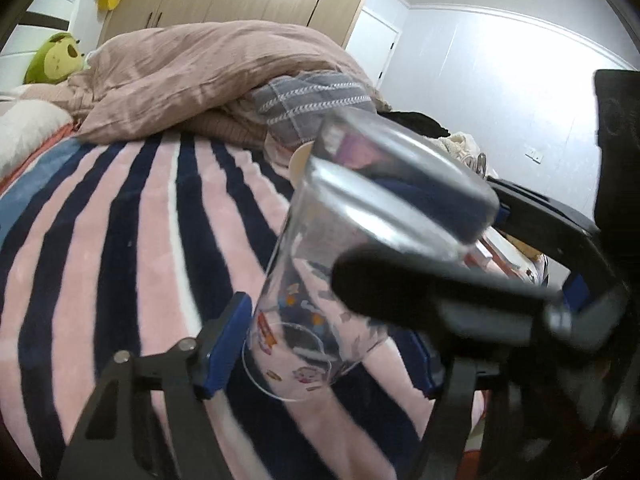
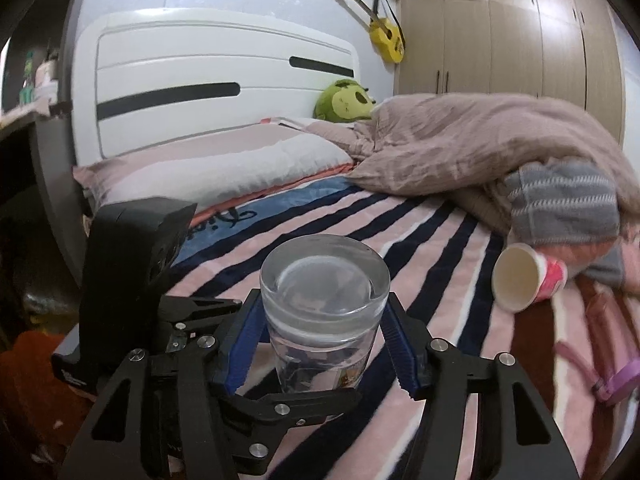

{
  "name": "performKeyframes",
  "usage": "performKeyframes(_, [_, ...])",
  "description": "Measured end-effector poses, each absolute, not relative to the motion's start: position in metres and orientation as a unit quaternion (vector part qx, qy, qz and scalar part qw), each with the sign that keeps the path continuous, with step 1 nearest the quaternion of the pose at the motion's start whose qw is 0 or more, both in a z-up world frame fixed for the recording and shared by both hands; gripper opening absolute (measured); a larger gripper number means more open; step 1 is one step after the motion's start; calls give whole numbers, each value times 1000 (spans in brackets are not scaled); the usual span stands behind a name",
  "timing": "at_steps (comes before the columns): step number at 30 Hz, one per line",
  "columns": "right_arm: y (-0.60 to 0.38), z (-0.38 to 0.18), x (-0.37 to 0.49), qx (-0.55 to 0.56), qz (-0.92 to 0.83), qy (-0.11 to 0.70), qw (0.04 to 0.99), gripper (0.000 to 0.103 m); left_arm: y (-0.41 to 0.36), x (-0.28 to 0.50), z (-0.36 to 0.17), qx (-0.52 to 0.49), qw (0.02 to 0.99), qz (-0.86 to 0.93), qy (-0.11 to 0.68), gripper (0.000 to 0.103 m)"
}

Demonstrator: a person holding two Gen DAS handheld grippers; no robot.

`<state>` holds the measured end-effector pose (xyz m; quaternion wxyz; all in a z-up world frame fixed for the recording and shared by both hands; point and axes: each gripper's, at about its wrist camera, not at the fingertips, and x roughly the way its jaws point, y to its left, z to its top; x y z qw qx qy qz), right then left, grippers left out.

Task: Flip cup upside down
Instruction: 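Lower the clear cup onto the blanket and open the right gripper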

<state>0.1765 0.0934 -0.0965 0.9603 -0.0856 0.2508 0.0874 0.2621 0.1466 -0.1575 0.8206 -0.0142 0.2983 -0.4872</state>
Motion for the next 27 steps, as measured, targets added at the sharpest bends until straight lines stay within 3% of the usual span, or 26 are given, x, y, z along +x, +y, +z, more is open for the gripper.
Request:
performKeyframes(6, [90, -106, 182, -96, 78, 258, 958, 54, 143, 264, -165, -7, 815, -488, 312, 67])
performKeyframes(11, [87, -106, 183, -88, 73, 259, 959, 55, 145, 266, -165, -5, 816, -481, 321, 80])
performKeyframes(16, [84, -102, 186, -69, 80, 264, 959, 74, 146, 267, -165, -5, 813, -479, 330, 83])
performKeyframes(23, [72, -88, 184, -25, 77, 267, 960, 75, 149, 263, -156, 2, 813, -467, 347, 84])
performKeyframes(25, [69, -74, 175, -11, 80, 258, 963, 83, 155, 255, -144, 5, 819, -459, 344, 84])
performKeyframes(26, [68, -66, 169, -5, 80, 251, 965, 85, 159, 249, -137, 8, 823, -455, 341, 85])
performKeyframes(27, [66, -55, 159, 3, 79, 241, 967, 86, 164, 243, -129, 11, 828, -448, 338, 93])
